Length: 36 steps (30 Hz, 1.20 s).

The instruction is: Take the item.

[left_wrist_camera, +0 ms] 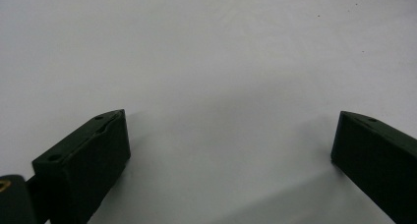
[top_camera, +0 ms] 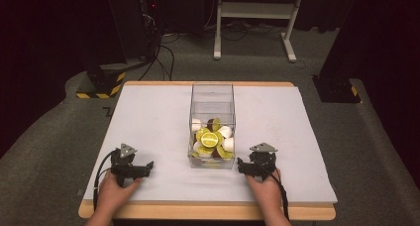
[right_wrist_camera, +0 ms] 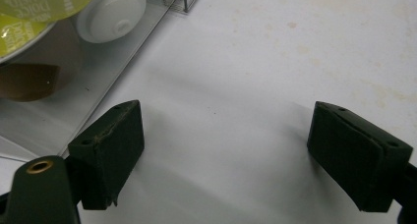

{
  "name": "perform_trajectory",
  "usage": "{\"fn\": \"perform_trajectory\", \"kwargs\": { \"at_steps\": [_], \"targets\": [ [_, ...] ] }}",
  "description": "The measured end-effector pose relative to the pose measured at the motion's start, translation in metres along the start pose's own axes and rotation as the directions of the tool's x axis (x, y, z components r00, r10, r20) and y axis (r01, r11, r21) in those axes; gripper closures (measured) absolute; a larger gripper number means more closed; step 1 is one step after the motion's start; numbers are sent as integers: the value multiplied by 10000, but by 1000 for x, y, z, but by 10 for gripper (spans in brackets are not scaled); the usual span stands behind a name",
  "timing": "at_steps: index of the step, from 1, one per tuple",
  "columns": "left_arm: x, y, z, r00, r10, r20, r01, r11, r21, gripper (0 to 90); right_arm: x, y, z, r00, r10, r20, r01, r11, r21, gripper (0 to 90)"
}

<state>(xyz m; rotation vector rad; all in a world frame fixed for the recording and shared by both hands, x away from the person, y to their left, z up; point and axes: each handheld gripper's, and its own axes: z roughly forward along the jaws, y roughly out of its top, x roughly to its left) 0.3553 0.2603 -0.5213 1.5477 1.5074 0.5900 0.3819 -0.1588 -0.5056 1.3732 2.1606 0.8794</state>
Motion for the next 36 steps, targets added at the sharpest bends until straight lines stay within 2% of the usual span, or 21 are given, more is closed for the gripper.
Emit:
{"fn": "perform_trajectory", "kwargs": {
  "at_steps": [24, 30, 33, 36],
  "targets": [
    [0, 0, 0, 10000, -29, 5, 29, 10000, 2, 14, -1, 0, 1, 9999, 101, -105, -100, 9999, 28, 135],
    [0, 0, 0, 10000, -30, 6, 30, 10000, 0, 14, 0, 1, 0, 10000, -40, -62, 40, 10000, 32, 147],
    [0, 0, 0, 10000, 42, 0, -42, 10000, 47, 14, 0, 2, -1, 9997, -162, -156, 163, 9998, 81, 152],
    [0, 0, 0, 10000, 43, 3, -43, 10000, 48, 14, -2, 2, -8, 9993, 52, -365, -57, 9999, -148, 148]
  ]
}}
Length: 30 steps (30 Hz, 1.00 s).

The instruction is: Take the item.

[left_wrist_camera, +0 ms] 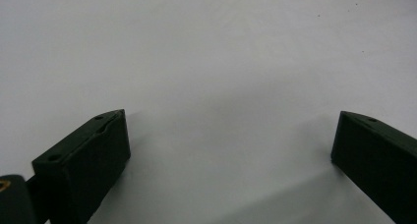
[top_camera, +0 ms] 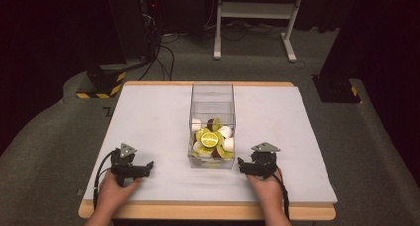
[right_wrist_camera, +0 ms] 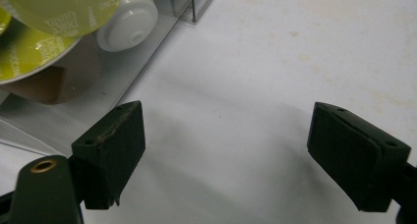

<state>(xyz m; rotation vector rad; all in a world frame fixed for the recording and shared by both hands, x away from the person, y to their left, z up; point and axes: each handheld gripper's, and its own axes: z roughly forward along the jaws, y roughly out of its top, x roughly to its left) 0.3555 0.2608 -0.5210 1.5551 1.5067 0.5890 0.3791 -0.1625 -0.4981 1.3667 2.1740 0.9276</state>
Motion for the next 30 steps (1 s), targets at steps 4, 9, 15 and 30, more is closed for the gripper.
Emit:
{"fn": "perform_trajectory", "kwargs": {
  "at_steps": [4, 9, 15, 30],
  "targets": [
    [0, 0, 0, 10000, 4, 0, -4, 10000, -1, 14, 3, 2, -6, 9998, -194, 21, 194, 9996, -208, 153],
    [0, 0, 0, 10000, -7, 1, 7, 10000, -7, 14, 5, 4, -11, 9995, -260, -167, 254, 9990, -362, 181],
    [0, 0, 0, 10000, 3, 1, -3, 10000, 1, 14, 9, 7, -19, 9985, -491, -262, 469, 9957, -797, 180],
    [0, 0, 0, 10000, 0, 1, 0, 10000, 11, 14, 3, 16, -41, 9976, -576, -391, 500, 9838, -1722, 187]
  ]
}}
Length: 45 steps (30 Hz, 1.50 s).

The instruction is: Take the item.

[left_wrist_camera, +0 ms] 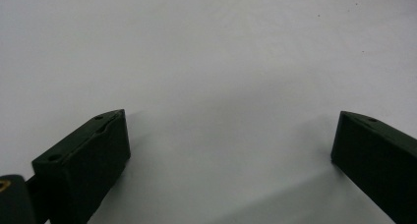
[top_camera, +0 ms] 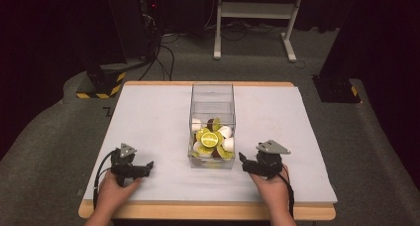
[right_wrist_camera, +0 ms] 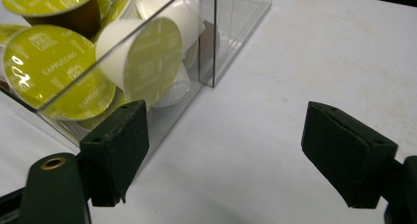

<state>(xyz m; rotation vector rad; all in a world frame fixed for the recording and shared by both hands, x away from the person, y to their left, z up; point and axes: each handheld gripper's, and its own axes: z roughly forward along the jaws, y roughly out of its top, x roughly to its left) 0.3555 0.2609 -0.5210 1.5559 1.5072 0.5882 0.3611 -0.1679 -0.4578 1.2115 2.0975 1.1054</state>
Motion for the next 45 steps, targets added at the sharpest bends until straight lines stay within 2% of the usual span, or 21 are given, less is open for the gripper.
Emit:
{"fn": "perform_trajectory", "kwargs": {
  "at_steps": [3, 8, 10, 18, 30, 40, 45],
  "targets": [
    [0, 0, 0, 10000, 3, 1, -3, 10000, 5, 14, -1, 3, -4, 9999, 99, -67, -100, 9998, -151, 200],
    [0, 0, 0, 10000, 1, 0, -1, 10000, 4, 14, -3, 10, -12, 10000, 5, -86, -9, 9991, -434, 213],
    [0, 0, 0, 10000, 26, -1, -26, 10000, 22, 14, -3, 13, -14, 9997, 53, -227, -65, 9985, -550, 215],
    [0, 0, 0, 10000, -6, 1, 6, 10000, 4, 14, 0, 23, -19, 9992, -149, -358, 121, 9969, -773, 221],
    [0, 0, 0, 10000, -17, 5, 17, 10000, 0, 14, 11, 39, -15, 9970, -533, -557, 481, 9947, -908, 220],
    [0, 0, 0, 10000, -5, 3, 5, 10000, 10, 14, 25, 58, -6, 9950, -525, -847, 455, 9955, -835, 199],
    [0, 0, 0, 10000, -13, 5, 13, 10000, 4, 14, 30, 62, -1, 9936, -687, -898, 610, 9945, -854, 199]
  ]
}}
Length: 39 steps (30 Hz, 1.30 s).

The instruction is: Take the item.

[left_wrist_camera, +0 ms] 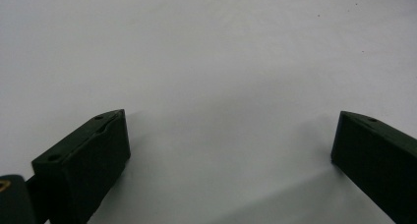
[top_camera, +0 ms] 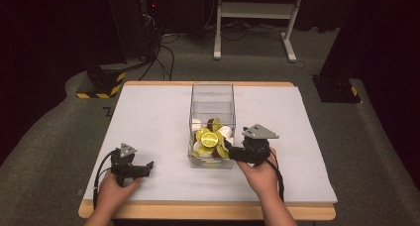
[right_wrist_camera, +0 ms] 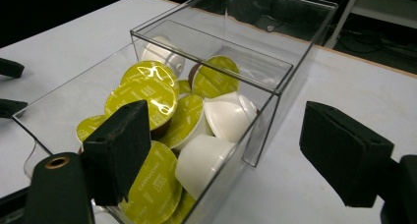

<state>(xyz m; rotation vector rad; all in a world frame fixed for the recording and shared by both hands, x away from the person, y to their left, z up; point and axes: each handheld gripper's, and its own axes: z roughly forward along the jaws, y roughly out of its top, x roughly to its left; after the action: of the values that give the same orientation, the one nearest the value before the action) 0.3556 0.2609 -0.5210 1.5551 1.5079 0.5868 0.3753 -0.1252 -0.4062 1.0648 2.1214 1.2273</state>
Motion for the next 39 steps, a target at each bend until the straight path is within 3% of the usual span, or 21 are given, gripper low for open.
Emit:
{"fn": "perform_trajectory", "kwargs": {
  "at_steps": [9, 32, 39],
  "targets": [
    [0, 0, 0, 10000, 2, -3, -2, 10000, 1, 14, 12, 8, 14, 9993, -283, -227, 286, 9995, 139, 214],
    [0, 0, 0, 10000, 0, -3, 0, 10000, -2, 14, 34, 15, 43, 9956, -474, -807, 526, 9965, 643, 249],
    [0, 0, 0, 10000, -6, -2, 6, 10000, -9, 14, 42, 15, 52, 9924, -804, -929, 889, 9919, 907, 267]
  ]
}}
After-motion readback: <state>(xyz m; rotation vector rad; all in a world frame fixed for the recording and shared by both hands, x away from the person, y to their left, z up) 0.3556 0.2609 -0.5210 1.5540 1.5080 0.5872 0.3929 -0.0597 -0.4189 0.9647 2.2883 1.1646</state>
